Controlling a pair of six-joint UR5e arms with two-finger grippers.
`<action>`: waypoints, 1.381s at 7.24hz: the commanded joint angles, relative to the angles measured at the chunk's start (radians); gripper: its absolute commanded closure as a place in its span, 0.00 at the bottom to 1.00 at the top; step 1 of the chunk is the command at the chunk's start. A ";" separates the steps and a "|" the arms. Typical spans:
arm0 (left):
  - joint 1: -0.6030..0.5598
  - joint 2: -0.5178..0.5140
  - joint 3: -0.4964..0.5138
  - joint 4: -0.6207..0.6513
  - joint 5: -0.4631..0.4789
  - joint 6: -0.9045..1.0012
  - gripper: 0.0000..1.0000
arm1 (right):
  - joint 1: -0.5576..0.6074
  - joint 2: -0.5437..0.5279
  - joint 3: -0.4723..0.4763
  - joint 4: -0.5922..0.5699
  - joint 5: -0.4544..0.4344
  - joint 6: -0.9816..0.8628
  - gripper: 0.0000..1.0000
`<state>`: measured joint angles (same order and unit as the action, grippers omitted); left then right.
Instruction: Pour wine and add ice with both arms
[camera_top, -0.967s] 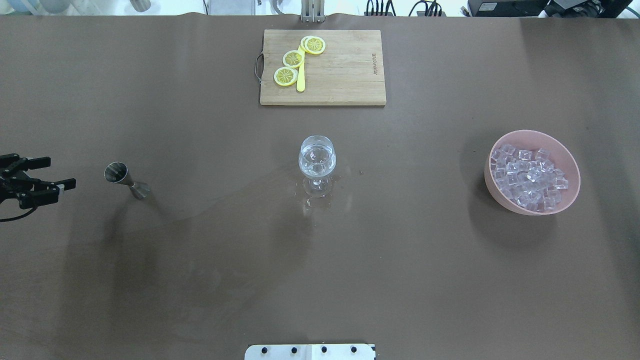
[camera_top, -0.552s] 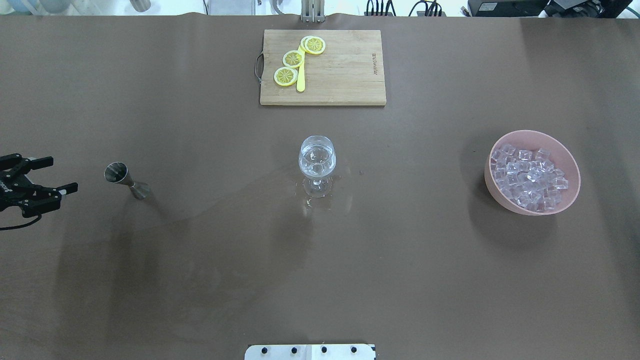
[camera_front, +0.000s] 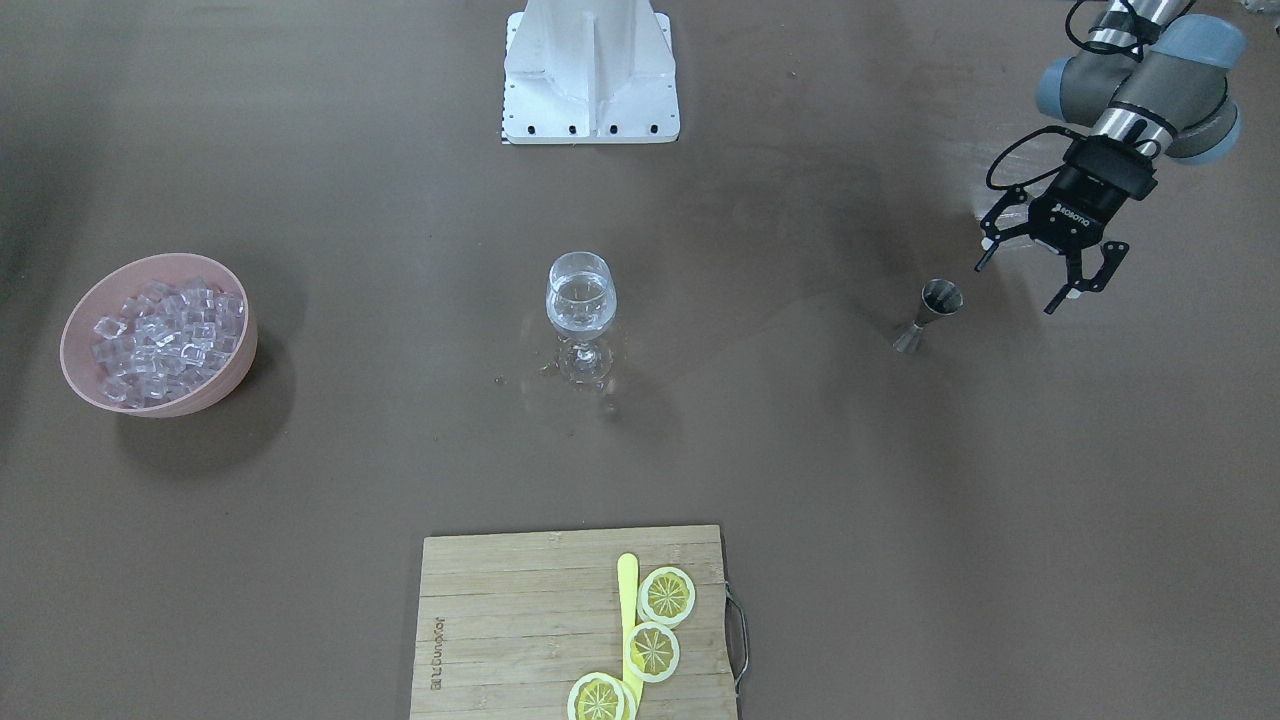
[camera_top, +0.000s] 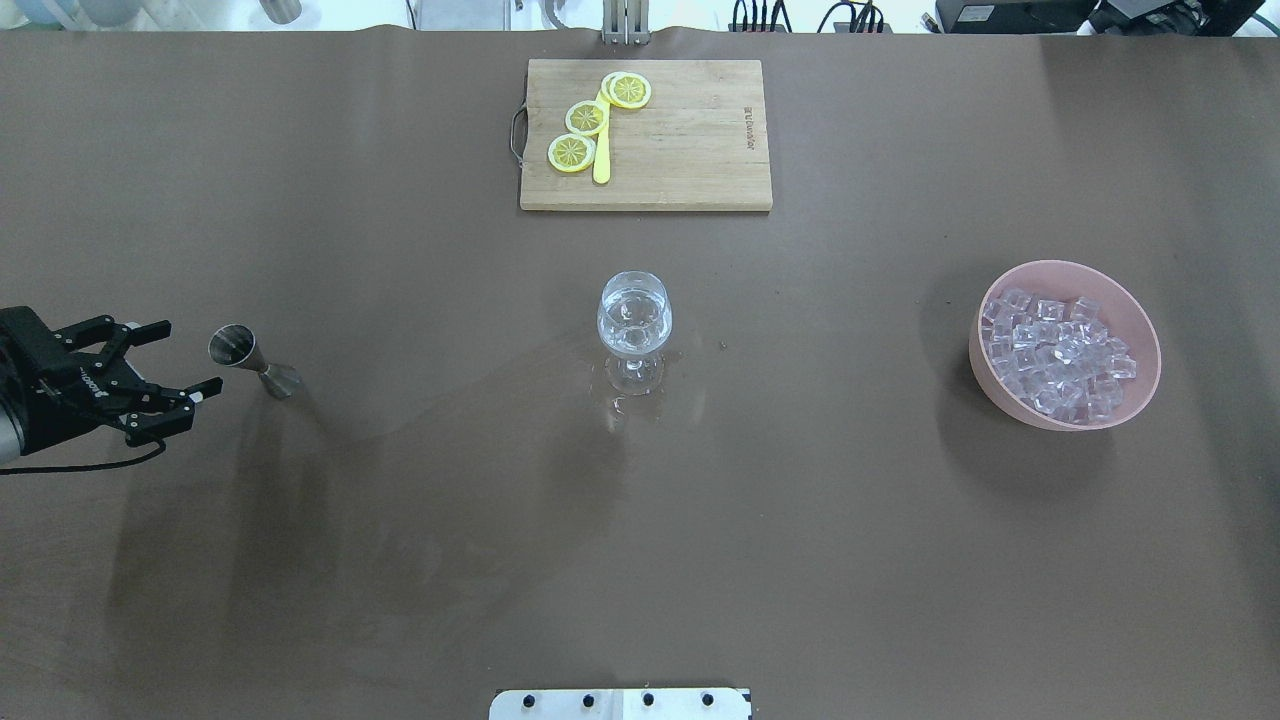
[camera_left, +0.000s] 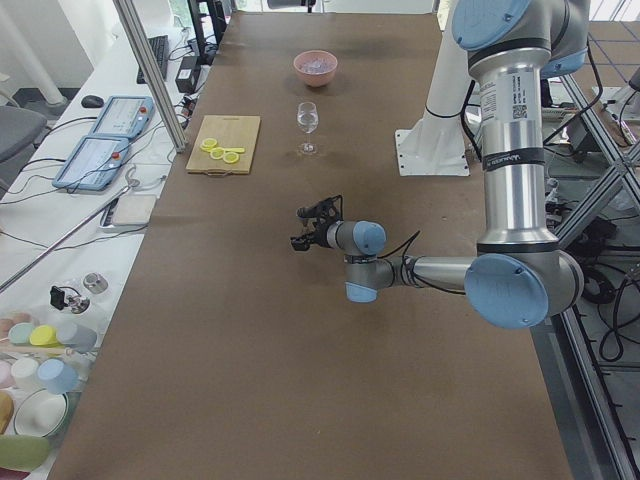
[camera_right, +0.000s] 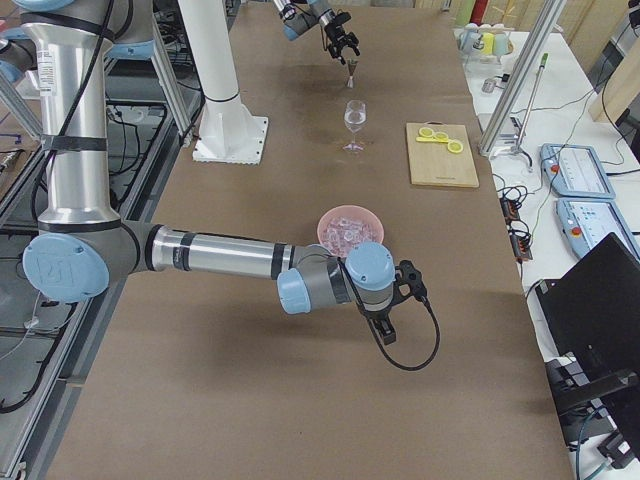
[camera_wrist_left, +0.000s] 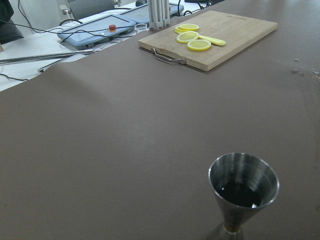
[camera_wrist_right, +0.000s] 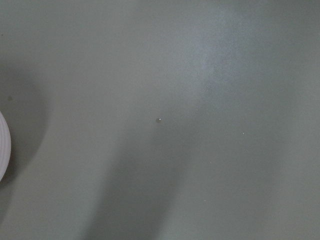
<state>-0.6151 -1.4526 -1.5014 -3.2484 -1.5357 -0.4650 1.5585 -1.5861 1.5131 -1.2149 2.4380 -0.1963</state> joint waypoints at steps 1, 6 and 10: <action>0.029 -0.022 0.026 -0.001 0.016 0.002 0.03 | 0.000 0.000 -0.002 0.000 -0.001 0.000 0.00; 0.035 -0.121 0.104 -0.007 0.012 -0.006 0.03 | 0.002 -0.012 0.005 0.000 -0.001 0.001 0.00; 0.035 -0.131 0.096 -0.027 0.002 -0.072 0.98 | 0.003 -0.014 0.009 0.000 -0.001 0.001 0.00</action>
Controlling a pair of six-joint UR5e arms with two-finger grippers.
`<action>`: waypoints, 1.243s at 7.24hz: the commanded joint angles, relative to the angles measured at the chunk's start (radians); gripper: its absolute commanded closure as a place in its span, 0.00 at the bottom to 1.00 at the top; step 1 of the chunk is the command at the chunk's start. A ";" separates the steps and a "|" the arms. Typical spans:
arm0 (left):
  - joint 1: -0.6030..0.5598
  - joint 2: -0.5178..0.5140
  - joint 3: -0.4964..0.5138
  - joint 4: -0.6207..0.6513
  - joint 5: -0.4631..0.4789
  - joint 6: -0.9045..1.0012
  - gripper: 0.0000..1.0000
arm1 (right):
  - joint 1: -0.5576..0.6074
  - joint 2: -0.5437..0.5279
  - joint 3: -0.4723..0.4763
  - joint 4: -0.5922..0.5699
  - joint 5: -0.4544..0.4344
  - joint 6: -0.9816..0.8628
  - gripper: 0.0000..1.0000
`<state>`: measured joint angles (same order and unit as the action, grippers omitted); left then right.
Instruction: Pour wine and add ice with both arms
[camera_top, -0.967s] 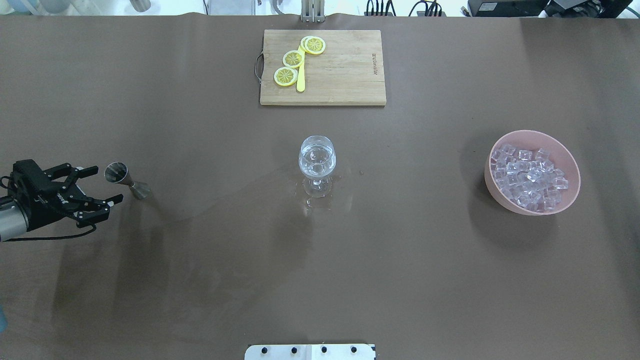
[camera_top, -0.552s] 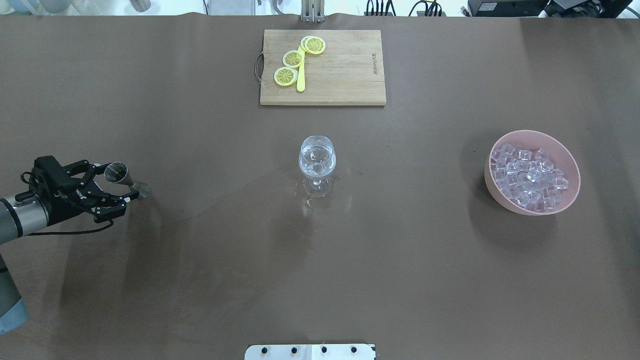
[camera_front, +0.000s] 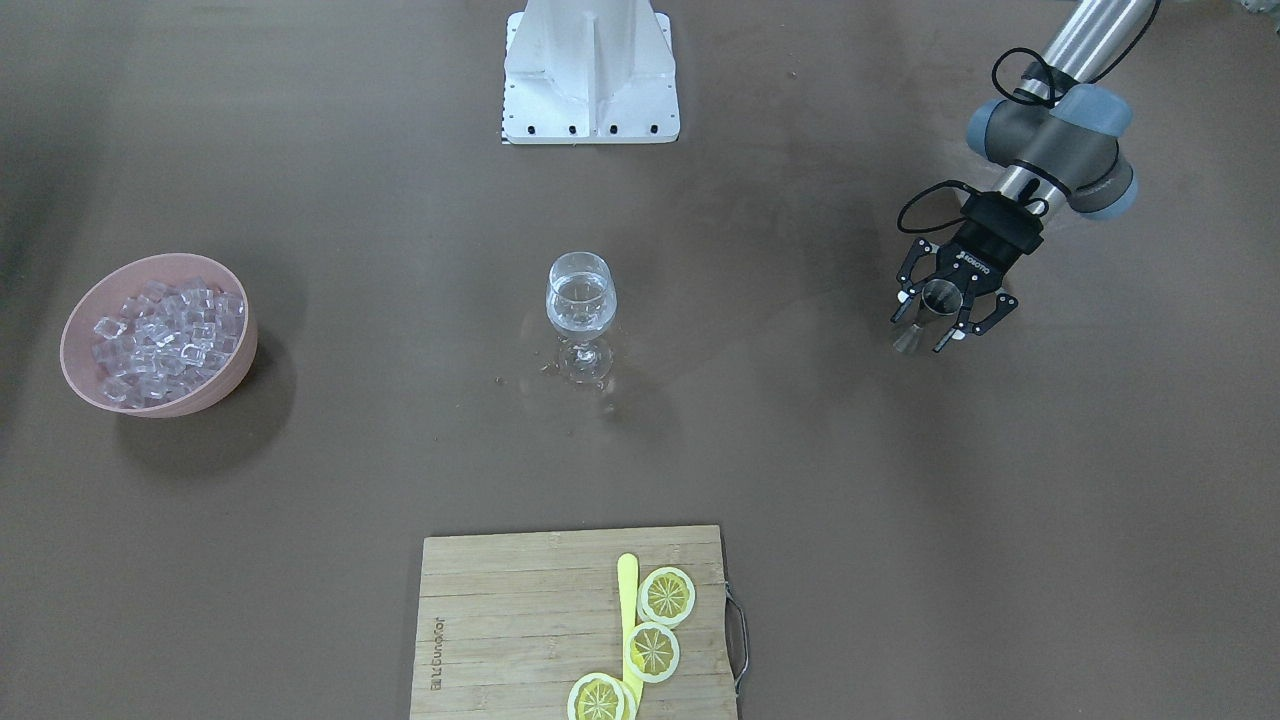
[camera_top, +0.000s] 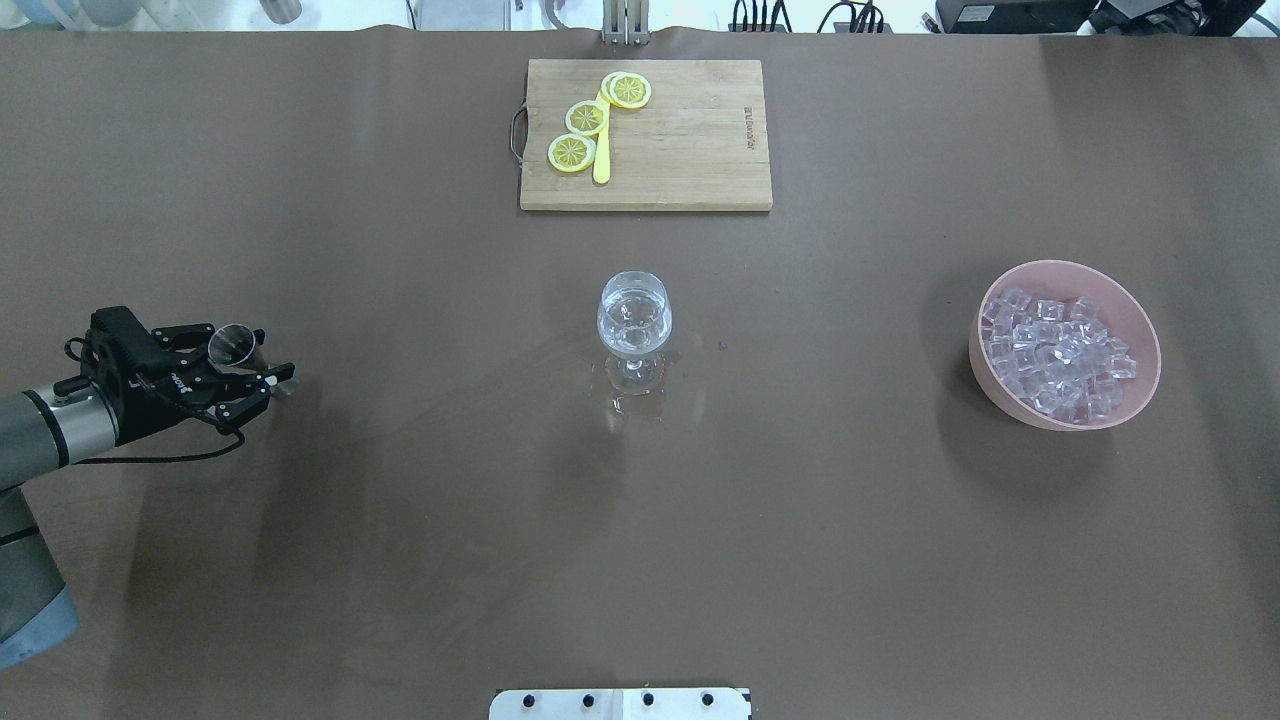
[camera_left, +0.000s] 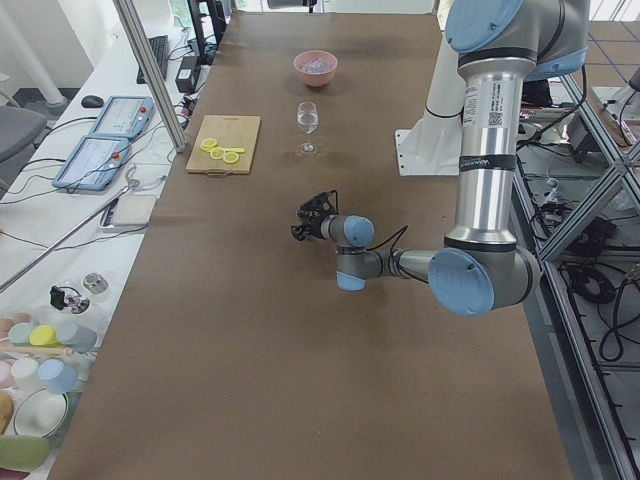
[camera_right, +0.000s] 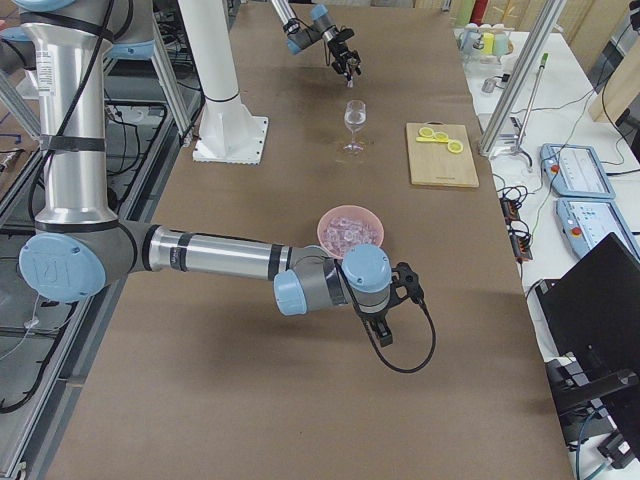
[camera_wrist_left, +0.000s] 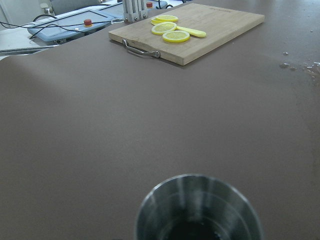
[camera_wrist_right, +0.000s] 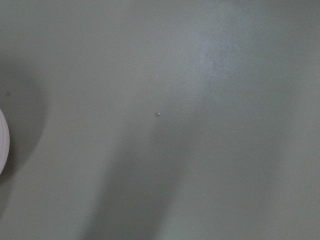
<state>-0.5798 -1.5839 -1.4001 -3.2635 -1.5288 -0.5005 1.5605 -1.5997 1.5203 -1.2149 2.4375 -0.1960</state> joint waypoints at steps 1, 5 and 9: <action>0.000 0.007 0.004 -0.019 -0.007 -0.059 1.00 | 0.001 0.000 0.001 0.000 0.000 0.001 0.00; -0.017 -0.031 -0.040 0.046 -0.114 -0.044 1.00 | 0.001 0.001 0.017 0.000 -0.002 0.029 0.00; -0.052 -0.335 -0.254 0.541 -0.163 -0.005 1.00 | 0.001 0.020 0.030 0.000 -0.006 0.053 0.00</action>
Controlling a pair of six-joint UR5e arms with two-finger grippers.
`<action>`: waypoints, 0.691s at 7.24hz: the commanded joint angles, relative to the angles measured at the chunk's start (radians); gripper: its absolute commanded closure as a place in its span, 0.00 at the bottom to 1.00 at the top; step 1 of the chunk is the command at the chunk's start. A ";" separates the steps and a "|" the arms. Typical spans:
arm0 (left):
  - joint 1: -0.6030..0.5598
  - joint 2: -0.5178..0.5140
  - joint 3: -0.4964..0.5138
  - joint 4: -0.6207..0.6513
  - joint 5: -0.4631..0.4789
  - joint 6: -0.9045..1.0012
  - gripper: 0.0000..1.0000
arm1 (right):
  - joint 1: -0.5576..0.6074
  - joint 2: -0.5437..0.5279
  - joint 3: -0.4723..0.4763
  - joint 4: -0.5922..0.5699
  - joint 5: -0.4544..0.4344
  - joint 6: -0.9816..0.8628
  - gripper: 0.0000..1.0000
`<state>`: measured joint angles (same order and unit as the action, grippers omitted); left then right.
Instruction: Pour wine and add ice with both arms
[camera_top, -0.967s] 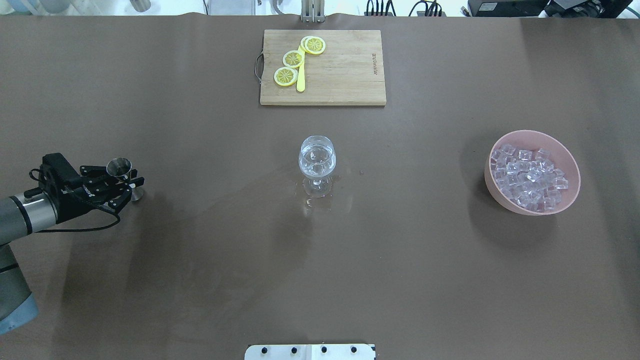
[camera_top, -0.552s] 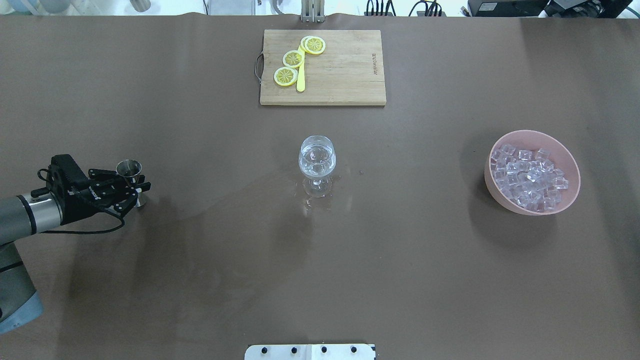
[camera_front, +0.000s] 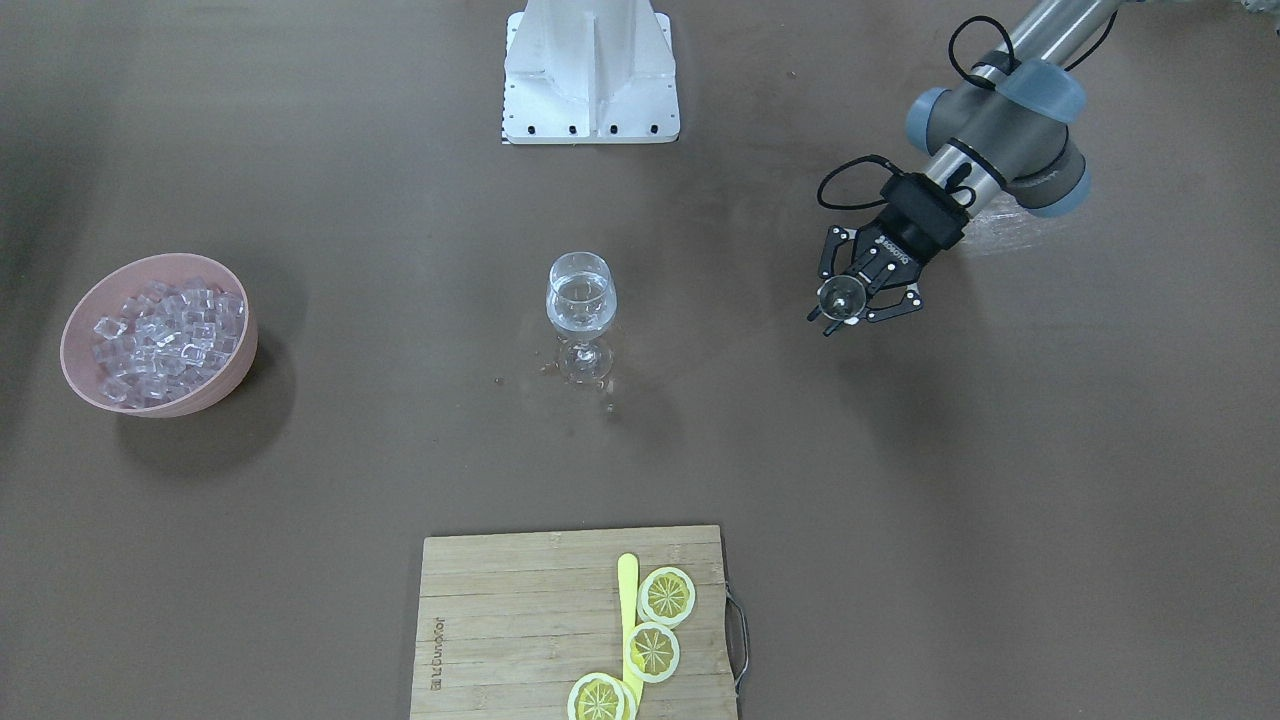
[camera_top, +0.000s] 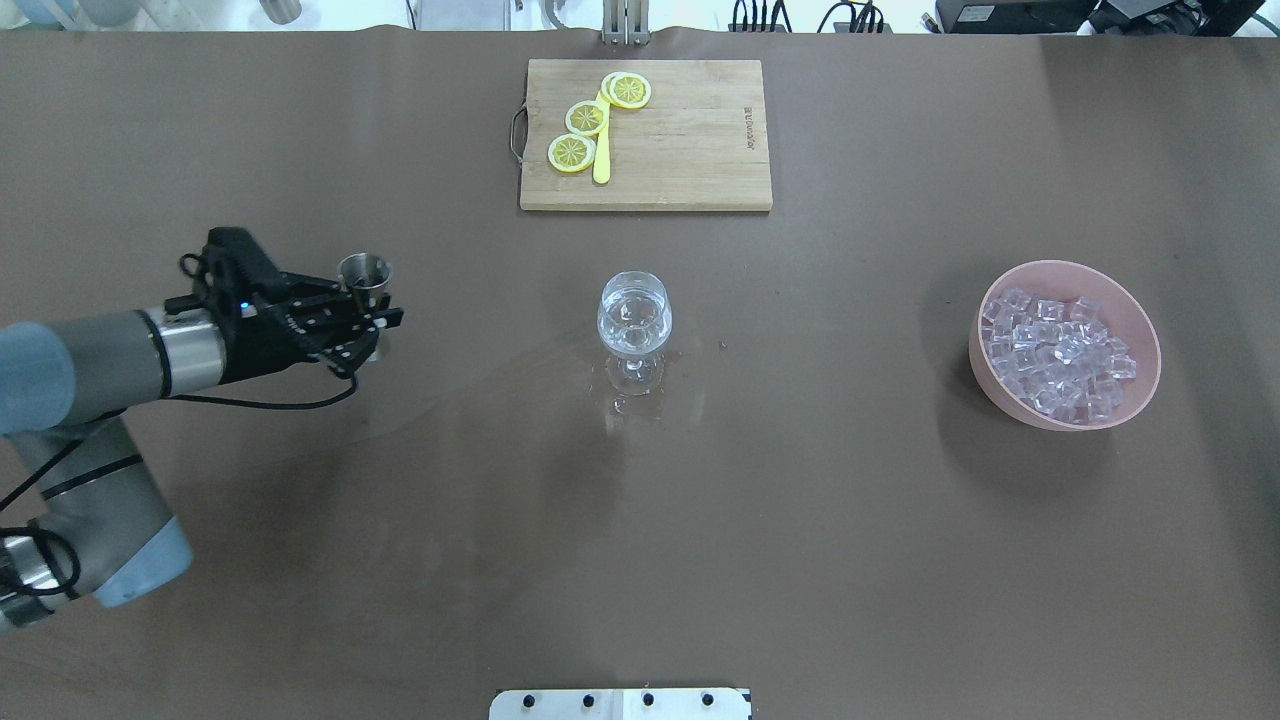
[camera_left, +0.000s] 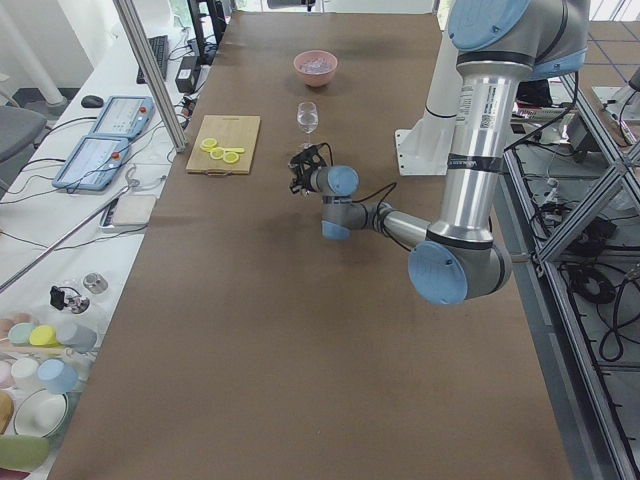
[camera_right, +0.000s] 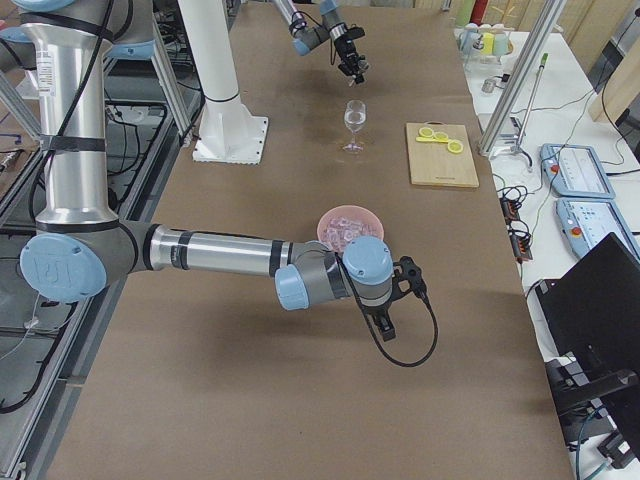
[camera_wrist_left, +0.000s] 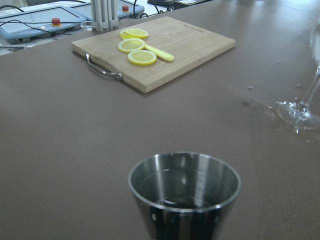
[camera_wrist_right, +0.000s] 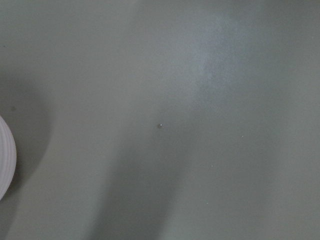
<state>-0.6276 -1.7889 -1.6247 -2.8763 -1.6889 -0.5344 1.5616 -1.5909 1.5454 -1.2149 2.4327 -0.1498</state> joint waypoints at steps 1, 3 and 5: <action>-0.004 -0.167 -0.032 0.188 -0.002 0.112 1.00 | 0.000 0.025 0.002 0.000 -0.003 0.022 0.00; -0.006 -0.239 -0.005 0.204 0.000 0.129 1.00 | 0.000 0.019 0.001 0.000 -0.001 0.022 0.00; -0.007 -0.283 0.008 0.213 0.006 0.132 1.00 | 0.002 0.016 0.002 0.000 0.000 0.070 0.00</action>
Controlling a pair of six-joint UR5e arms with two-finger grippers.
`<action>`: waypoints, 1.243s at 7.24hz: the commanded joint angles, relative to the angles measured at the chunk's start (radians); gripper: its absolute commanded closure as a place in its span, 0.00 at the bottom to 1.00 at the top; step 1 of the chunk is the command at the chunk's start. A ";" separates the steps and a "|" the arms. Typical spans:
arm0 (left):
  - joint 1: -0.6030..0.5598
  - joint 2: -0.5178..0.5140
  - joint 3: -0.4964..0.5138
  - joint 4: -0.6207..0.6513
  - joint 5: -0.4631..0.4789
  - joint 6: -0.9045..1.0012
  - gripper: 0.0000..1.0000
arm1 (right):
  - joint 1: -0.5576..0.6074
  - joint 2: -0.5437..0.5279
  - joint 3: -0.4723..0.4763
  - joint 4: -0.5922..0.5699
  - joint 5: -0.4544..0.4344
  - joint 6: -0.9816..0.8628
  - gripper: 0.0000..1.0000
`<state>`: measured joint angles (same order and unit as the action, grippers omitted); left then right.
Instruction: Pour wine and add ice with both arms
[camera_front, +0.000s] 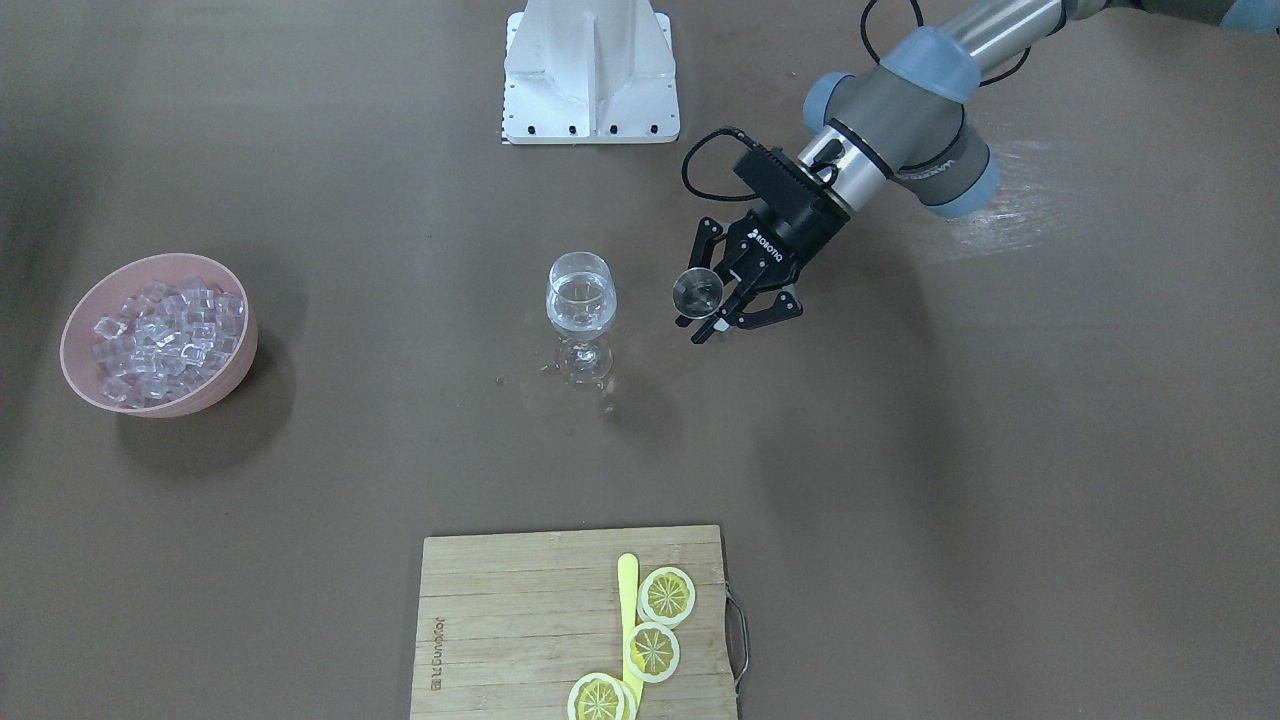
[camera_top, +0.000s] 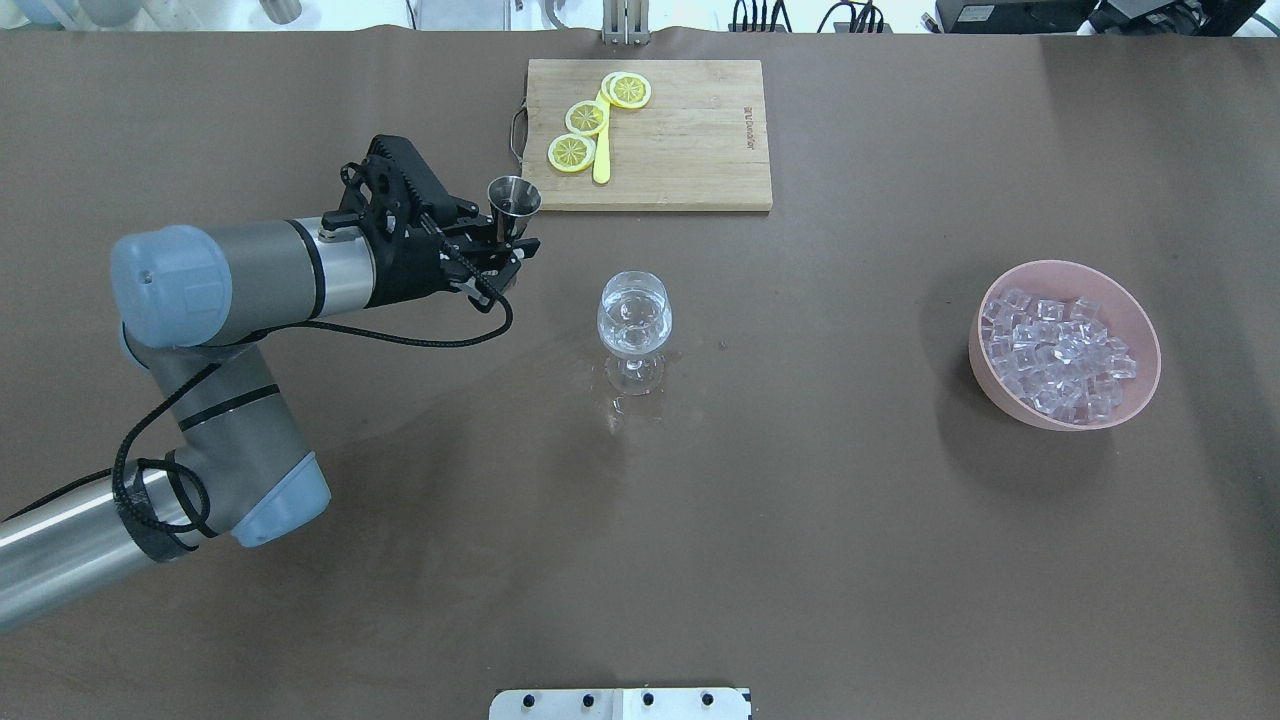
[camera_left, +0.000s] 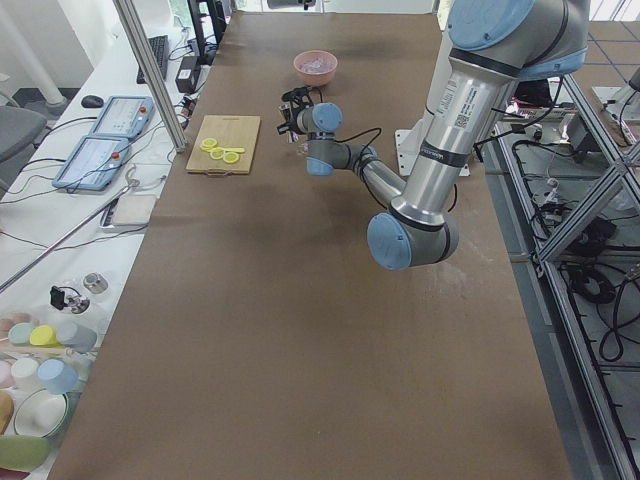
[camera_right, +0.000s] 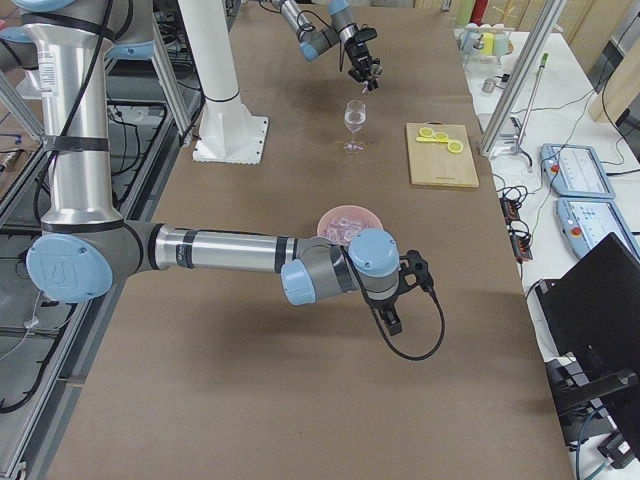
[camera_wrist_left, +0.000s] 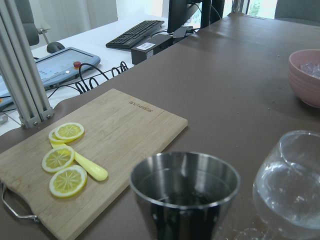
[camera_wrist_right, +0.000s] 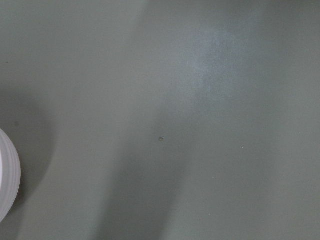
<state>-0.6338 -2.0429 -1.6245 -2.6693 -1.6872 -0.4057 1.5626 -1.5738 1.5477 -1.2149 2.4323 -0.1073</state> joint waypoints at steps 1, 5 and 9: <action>-0.001 -0.037 0.015 0.000 0.042 0.078 1.00 | 0.004 -0.002 0.002 0.000 0.001 0.058 0.00; 0.012 -0.025 0.003 0.003 0.139 0.358 1.00 | 0.010 -0.009 0.028 0.000 -0.001 0.121 0.00; 0.054 -0.080 0.003 0.066 0.207 0.625 1.00 | 0.010 -0.009 0.029 -0.002 0.001 0.138 0.00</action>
<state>-0.5869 -2.1065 -1.6204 -2.6239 -1.5152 0.0673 1.5723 -1.5830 1.5771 -1.2152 2.4327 0.0297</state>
